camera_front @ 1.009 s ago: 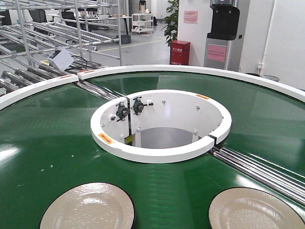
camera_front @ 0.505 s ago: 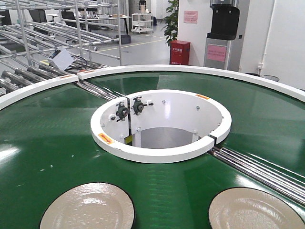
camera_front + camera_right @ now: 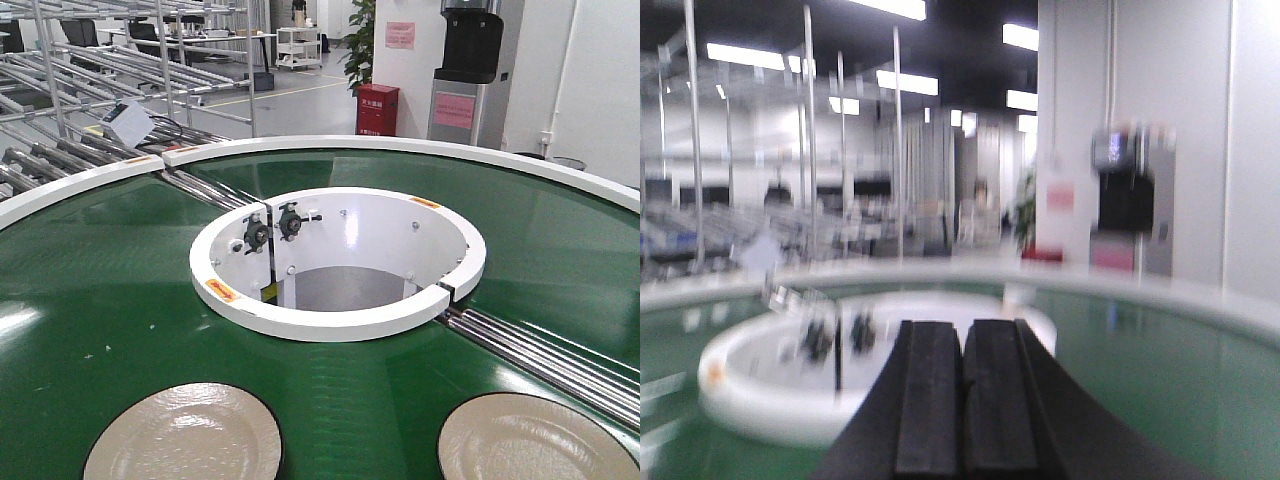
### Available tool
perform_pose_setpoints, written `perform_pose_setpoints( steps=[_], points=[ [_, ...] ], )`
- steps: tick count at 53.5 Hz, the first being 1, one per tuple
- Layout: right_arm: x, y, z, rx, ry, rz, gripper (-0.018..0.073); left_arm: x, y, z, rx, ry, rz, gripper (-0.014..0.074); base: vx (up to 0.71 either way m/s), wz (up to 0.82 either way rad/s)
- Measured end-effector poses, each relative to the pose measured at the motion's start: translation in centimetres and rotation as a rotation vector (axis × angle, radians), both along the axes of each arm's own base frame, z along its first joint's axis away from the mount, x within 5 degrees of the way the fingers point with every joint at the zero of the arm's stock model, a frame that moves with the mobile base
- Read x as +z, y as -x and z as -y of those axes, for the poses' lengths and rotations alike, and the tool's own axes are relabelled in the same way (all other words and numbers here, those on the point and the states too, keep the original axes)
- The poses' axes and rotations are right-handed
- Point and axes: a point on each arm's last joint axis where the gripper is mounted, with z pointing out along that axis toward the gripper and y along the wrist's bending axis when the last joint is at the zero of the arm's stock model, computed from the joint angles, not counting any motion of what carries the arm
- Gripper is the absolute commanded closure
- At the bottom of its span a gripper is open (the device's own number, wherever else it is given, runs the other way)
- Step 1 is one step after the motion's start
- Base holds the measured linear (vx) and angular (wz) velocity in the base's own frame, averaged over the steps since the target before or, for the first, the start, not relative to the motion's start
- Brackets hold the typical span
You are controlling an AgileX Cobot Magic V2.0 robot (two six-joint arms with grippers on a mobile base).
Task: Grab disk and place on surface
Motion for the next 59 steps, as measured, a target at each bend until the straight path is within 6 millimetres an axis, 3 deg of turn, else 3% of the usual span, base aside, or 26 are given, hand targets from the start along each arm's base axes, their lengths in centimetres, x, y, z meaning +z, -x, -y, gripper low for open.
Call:
perform_pose_setpoints(
  steps=[6, 11, 16, 20, 30, 36, 43, 49, 59],
  points=[
    [6.9, 0.4, 0.0, -0.018, 0.034, 0.110, 0.0568, 6.1, 0.3, 0.0, 0.040, -0.062, 0.010, 0.0596, 0.00, 0.00],
    [11.7, -0.9, -0.1, -0.024, 0.044, 0.134, 0.0568, 10.7, -1.6, 0.0, 0.050, -0.081, -0.051, 0.0596, 0.00, 0.00],
    [14.4, -3.6, -0.4, -0.024, 0.050, 0.101, 0.0568, 13.7, -4.5, -0.1, 0.048, -0.086, -0.133, 0.0596, 0.00, 0.00],
    [15.5, -6.3, -0.6, -0.023, 0.057, 0.051, 0.0568, 14.6, -7.4, -0.2, 0.045, -0.086, -0.212, 0.0596, 0.00, 0.00],
    [14.0, -12.3, -1.2, -0.018, 0.077, -0.127, 0.0566, 13.5, -13.7, -0.3, 0.036, -0.086, -0.400, 0.0594, 0.00, 0.00],
    [12.8, -14.0, -1.4, -0.016, 0.084, -0.200, 0.0552, 12.5, -15.3, -0.4, 0.033, -0.086, -0.468, 0.0580, 0.00, 0.00],
    [12.6, -14.3, -1.4, -0.016, 0.086, -0.214, 0.0489, 12.2, -15.7, -0.4, 0.033, -0.086, -0.481, 0.0519, 0.00, 0.00],
    [12.6, -14.3, -1.4, -0.016, 0.086, -0.211, 0.0368, 12.2, -15.7, -0.4, 0.033, -0.087, -0.480, 0.0402, 0.00, 0.00],
    [12.6, -14.3, -1.4, -0.016, 0.085, -0.211, 0.0047, 12.2, -15.7, -0.4, 0.033, -0.087, -0.480, 0.0126, 0.00, 0.00]
  ],
)
